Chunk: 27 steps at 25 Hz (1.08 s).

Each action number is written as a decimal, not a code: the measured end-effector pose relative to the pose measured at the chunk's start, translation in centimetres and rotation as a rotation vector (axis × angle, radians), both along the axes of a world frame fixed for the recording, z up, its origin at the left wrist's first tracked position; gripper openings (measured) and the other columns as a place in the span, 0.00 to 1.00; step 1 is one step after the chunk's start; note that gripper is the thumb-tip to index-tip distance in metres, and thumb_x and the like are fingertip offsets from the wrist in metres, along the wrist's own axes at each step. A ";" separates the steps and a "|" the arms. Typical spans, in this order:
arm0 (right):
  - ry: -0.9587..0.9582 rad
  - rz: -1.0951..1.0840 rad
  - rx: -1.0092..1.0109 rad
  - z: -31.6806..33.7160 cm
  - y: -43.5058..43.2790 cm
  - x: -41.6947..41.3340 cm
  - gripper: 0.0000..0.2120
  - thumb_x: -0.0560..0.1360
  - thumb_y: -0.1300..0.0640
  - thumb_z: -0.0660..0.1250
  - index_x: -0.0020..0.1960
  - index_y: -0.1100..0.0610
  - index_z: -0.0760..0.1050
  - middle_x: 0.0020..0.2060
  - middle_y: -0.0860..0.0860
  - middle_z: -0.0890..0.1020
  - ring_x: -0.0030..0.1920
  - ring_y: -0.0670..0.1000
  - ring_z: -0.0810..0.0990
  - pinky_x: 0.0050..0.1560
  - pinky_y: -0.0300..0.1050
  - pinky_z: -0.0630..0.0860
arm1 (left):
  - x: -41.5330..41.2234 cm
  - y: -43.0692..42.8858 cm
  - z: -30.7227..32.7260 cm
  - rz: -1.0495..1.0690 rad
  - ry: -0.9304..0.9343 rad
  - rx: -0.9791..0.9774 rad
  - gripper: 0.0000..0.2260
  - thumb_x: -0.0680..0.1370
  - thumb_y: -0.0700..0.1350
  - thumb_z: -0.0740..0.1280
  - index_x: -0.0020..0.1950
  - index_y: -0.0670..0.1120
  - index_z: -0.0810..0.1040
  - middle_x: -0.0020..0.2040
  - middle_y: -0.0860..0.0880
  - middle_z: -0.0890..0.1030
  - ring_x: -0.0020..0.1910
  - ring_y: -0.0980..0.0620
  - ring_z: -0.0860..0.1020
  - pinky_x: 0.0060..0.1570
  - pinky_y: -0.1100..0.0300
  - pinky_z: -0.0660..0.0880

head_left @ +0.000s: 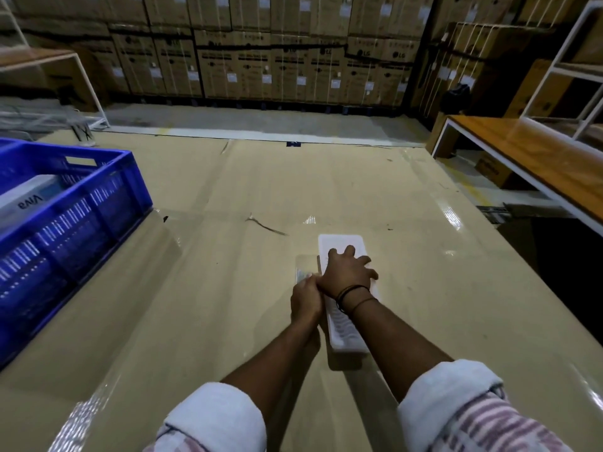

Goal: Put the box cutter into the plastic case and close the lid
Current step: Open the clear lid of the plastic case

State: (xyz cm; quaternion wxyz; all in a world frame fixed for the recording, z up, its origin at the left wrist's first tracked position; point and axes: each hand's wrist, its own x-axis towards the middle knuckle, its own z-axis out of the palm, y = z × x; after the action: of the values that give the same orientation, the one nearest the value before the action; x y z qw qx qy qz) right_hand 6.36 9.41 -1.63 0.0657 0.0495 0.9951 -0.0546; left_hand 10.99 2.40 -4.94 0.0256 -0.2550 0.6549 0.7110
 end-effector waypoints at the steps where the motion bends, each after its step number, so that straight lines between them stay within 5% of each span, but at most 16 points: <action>1: 0.015 0.003 0.005 -0.1 0.1 0.1 0.35 0.71 0.35 0.65 0.71 0.54 0.68 0.69 0.60 0.67 0.68 0.75 0.63 0.61 0.78 0.67 | 0.2 0.0 0.4 -0.009 0.006 -0.009 0.17 0.84 0.47 0.55 0.50 0.48 0.84 0.47 0.57 0.79 0.47 0.53 0.78 0.51 0.58 0.70; 5: 0.022 0.011 -0.006 0.0 0.3 0.2 0.35 0.71 0.31 0.61 0.68 0.54 0.72 0.66 0.60 0.72 0.67 0.74 0.66 0.60 0.75 0.68 | -0.6 -0.3 -0.2 -0.081 -0.035 -0.048 0.26 0.81 0.59 0.52 0.47 0.47 0.86 0.50 0.42 0.86 0.50 0.42 0.83 0.56 0.49 0.79; 9: 0.033 0.002 -0.064 -0.1 0.8 0.1 0.34 0.71 0.29 0.59 0.65 0.53 0.73 0.64 0.58 0.74 0.65 0.71 0.69 0.61 0.72 0.69 | -3.7 -0.7 -4.8 -0.083 -0.055 0.067 0.30 0.67 0.71 0.56 0.38 0.49 0.86 0.46 0.41 0.88 0.50 0.41 0.85 0.60 0.38 0.79; 13: 0.036 0.041 -0.125 0.2 1.2 1.0 0.35 0.71 0.29 0.56 0.66 0.55 0.69 0.65 0.57 0.74 0.68 0.68 0.67 0.63 0.70 0.67 | -2.2 -1.1 -0.7 -0.159 -0.060 0.034 0.29 0.76 0.64 0.54 0.46 0.45 0.86 0.47 0.41 0.88 0.50 0.40 0.86 0.59 0.41 0.80; 17: 0.016 0.200 -0.020 0.2 2.8 5.3 0.41 0.68 0.32 0.60 0.75 0.52 0.60 0.74 0.58 0.62 0.75 0.67 0.56 0.70 0.72 0.57 | -0.9 -0.3 2.5 -0.208 -0.036 -0.264 0.20 0.83 0.50 0.56 0.59 0.40 0.83 0.60 0.39 0.83 0.58 0.39 0.82 0.53 0.56 0.74; 22: -0.084 0.330 0.104 1.0 3.7 9.6 0.50 0.62 0.28 0.67 0.75 0.52 0.58 0.74 0.57 0.62 0.71 0.64 0.63 0.64 0.64 0.70 | -0.7 0.6 2.0 -0.157 0.028 -0.414 0.15 0.81 0.40 0.58 0.55 0.35 0.83 0.65 0.37 0.80 0.66 0.40 0.77 0.65 0.53 0.74; 27: -0.140 0.367 0.154 1.0 3.6 9.2 0.52 0.61 0.33 0.72 0.75 0.57 0.57 0.77 0.61 0.59 0.73 0.69 0.62 0.63 0.67 0.73 | -1.7 -0.1 1.5 -0.243 -0.001 -0.398 0.17 0.82 0.45 0.57 0.54 0.37 0.83 0.60 0.39 0.83 0.59 0.39 0.79 0.49 0.59 0.69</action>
State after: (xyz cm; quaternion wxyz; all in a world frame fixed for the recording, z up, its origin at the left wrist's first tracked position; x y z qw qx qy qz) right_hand 15.55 13.01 -0.60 0.1397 -0.1241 0.9817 0.0379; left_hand 9.28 2.29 -3.44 0.0606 -0.1744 0.8081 0.5594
